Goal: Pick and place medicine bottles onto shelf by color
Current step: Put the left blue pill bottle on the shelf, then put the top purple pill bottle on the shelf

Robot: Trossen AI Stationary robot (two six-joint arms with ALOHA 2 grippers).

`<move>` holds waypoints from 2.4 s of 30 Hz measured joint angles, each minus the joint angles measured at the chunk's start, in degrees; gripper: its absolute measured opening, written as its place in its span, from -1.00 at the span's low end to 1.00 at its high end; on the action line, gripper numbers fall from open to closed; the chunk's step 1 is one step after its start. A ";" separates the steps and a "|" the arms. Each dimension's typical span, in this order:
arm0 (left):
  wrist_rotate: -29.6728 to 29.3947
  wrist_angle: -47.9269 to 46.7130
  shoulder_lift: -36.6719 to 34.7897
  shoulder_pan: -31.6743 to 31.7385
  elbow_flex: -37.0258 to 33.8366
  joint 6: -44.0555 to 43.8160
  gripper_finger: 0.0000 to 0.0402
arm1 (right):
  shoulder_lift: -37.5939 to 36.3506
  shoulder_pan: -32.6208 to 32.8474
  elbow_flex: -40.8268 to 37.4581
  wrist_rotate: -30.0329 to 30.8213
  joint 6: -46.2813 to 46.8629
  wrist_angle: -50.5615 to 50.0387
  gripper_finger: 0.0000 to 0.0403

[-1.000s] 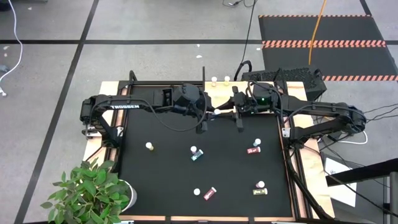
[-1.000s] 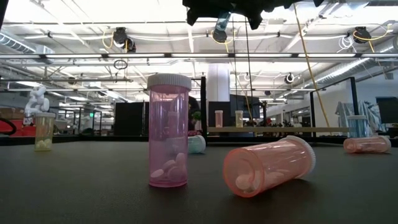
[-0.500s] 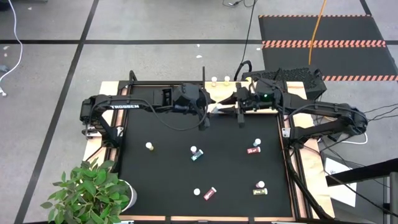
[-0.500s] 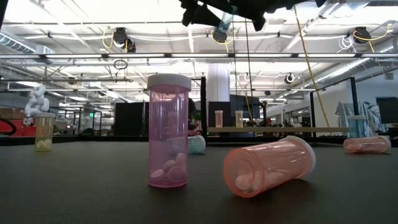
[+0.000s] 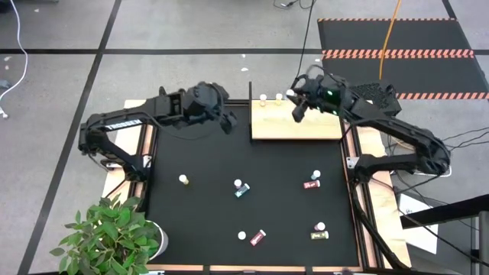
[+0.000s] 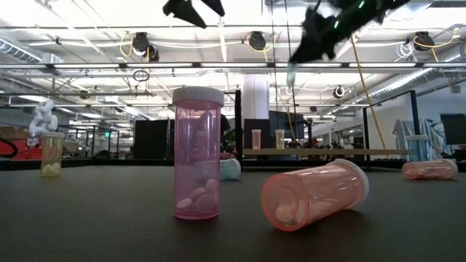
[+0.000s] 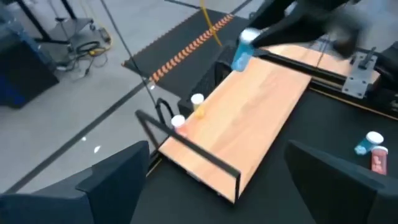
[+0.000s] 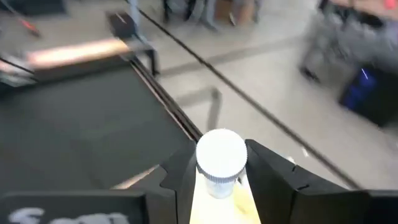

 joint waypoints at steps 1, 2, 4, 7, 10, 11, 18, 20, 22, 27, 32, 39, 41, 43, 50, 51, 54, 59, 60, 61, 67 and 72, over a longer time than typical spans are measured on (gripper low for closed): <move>0.02 -0.92 -0.49 0.41 0.00 -0.63 0.82 | 2.04 -1.83 -0.02 -0.25 0.19 0.27 -0.39; 0.07 -1.64 -0.82 0.65 0.00 -1.25 0.80 | 4.05 -3.44 -0.04 -0.40 0.79 0.42 -0.39; 0.04 -2.48 -0.97 0.98 0.00 -2.64 0.77 | 7.72 -6.11 -0.07 -0.45 1.36 0.76 -0.39; 0.04 -6.40 -0.83 1.22 0.00 -4.96 0.71 | 12.51 -9.03 -0.07 -0.58 0.32 1.54 -0.39; 0.04 -10.67 -0.49 0.96 0.00 -7.01 0.65 | 16.00 -11.25 -0.62 -3.53 -0.61 5.11 -0.39; 0.06 -11.95 -0.26 0.88 0.00 -7.74 0.63 | 16.80 -11.88 -0.91 -4.94 -0.55 6.83 -0.39; -0.11 -17.61 -0.21 0.68 -0.04 -11.45 0.51 | 20.09 -14.57 -5.57 -8.77 -0.88 14.62 -0.39; -0.34 -17.62 -0.08 0.68 -0.04 -11.41 0.49 | 20.03 -14.70 -7.36 -9.61 -2.60 16.88 -0.39; -0.77 -17.57 -0.09 0.68 -0.04 -11.00 0.47 | 20.07 -14.64 -9.21 -9.66 -3.17 19.01 -0.39; -1.42 -17.35 -0.10 0.92 -0.04 -9.73 0.44 | 19.89 -15.03 -12.39 -9.64 -3.31 22.82 -0.39; -1.44 -17.34 -0.12 1.80 -0.04 -9.97 0.45 | 19.90 -15.40 -14.94 -9.33 -4.09 27.18 -0.39; -1.46 -17.27 -0.12 1.97 -0.04 -9.91 0.45 | 19.96 -16.71 -15.95 -7.92 -4.88 27.62 -0.39; -1.46 -17.24 -0.12 1.97 -0.04 -9.91 0.45 | 20.26 -17.21 -16.00 -8.06 -4.87 27.98 -0.39; -1.49 -17.22 -0.12 1.97 -0.04 -9.91 0.45 | 20.58 -17.46 -16.00 -8.03 -4.73 28.43 -0.39; -1.47 -17.20 -0.11 1.97 -0.04 -11.23 0.45 | 21.14 -17.63 -15.98 -11.11 -3.14 28.71 -0.39; -1.49 -17.20 -0.11 1.87 -0.04 -11.30 0.45 | 21.14 -17.63 -15.98 -11.16 -2.94 28.70 -0.39; -1.49 -17.20 -0.11 1.77 -0.04 -11.47 0.45 | 21.14 -17.63 -15.98 -11.13 -2.91 28.61 -0.39; -1.48 -17.20 -0.11 1.77 -0.04 -11.50 0.45 | 21.14 -17.63 -15.96 -10.86 -2.93 28.41 -0.31; -1.48 -17.20 -0.12 1.77 -0.04 -11.50 0.45 | 21.22 -17.63 -15.97 -10.88 -2.99 27.98 -0.28; -1.49 -17.20 -0.10 1.77 -0.04 -11.51 0.45 | 21.33 -17.63 -16.00 -10.87 -3.14 27.81 -0.24; -1.46 -17.47 -0.10 1.77 -0.04 -11.18 0.45 | 20.74 -17.63 -16.02 -10.73 -2.98 27.63 0.03; -1.45 -19.57 -1.02 1.77 -0.04 -11.65 0.45 | 16.04 -17.61 -16.00 -9.26 -3.09 27.84 0.22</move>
